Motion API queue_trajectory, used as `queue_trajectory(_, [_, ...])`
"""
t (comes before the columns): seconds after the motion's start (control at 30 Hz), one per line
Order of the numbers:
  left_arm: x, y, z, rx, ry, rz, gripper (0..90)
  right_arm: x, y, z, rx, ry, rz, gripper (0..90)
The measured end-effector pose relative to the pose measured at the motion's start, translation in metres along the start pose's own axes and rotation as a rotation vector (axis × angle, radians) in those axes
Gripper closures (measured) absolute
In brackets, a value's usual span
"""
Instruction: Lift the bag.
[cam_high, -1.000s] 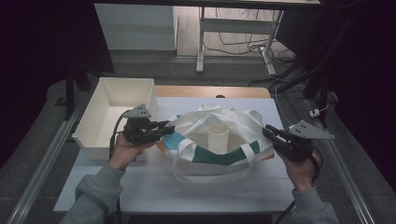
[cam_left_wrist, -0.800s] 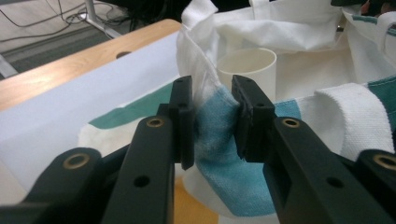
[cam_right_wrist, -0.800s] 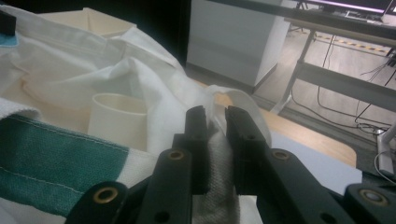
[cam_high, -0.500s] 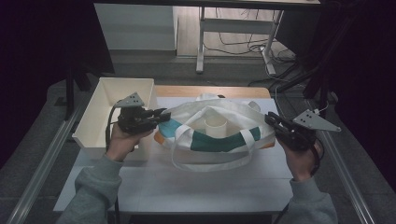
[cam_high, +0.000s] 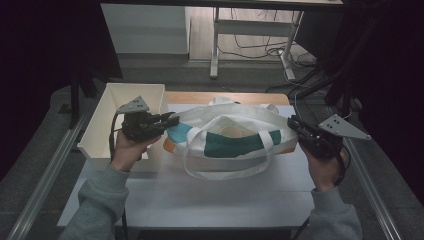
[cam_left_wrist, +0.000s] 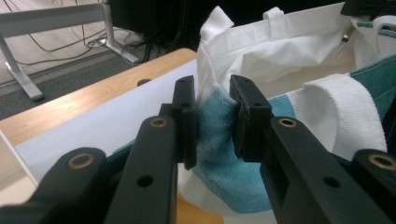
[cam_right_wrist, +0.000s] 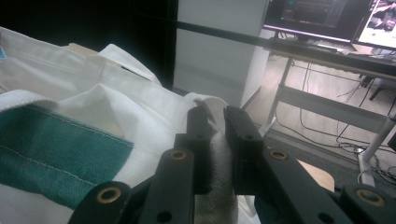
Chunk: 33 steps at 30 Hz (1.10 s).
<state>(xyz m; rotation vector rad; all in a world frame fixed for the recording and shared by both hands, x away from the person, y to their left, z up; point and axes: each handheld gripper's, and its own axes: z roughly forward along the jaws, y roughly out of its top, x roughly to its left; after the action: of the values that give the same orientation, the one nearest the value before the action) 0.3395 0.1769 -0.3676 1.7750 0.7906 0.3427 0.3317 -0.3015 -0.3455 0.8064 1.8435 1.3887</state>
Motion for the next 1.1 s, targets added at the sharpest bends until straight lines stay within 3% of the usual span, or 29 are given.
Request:
queue_trajectory(0.3, [-0.001, 0.022, -0.022, -0.082, 0.020, 0.020, 73.3, -0.005, 0.023, -0.011, -0.090, -0.041, -0.015, 80.5])
queue_trajectory(0.4, [0.000, 0.023, -0.021, -0.080, 0.019, 0.022, 73.4, -0.006, 0.031, -0.013, -0.110, -0.046, -0.025, 80.5])
queue_trajectory(0.63, [0.011, 0.007, 0.005, 0.003, 0.031, -0.017, 73.4, -0.011, 0.016, 0.008, -0.012, -0.057, -0.020, 80.4])
queue_trajectory(0.83, [0.013, -0.007, 0.029, 0.106, 0.056, -0.015, 73.2, -0.020, -0.010, 0.030, 0.086, -0.062, 0.001, 80.4])
queue_trajectory(1.1, [0.006, -0.019, 0.036, 0.149, 0.053, -0.007, 72.2, -0.020, -0.042, 0.036, 0.147, -0.043, 0.029, 80.3])
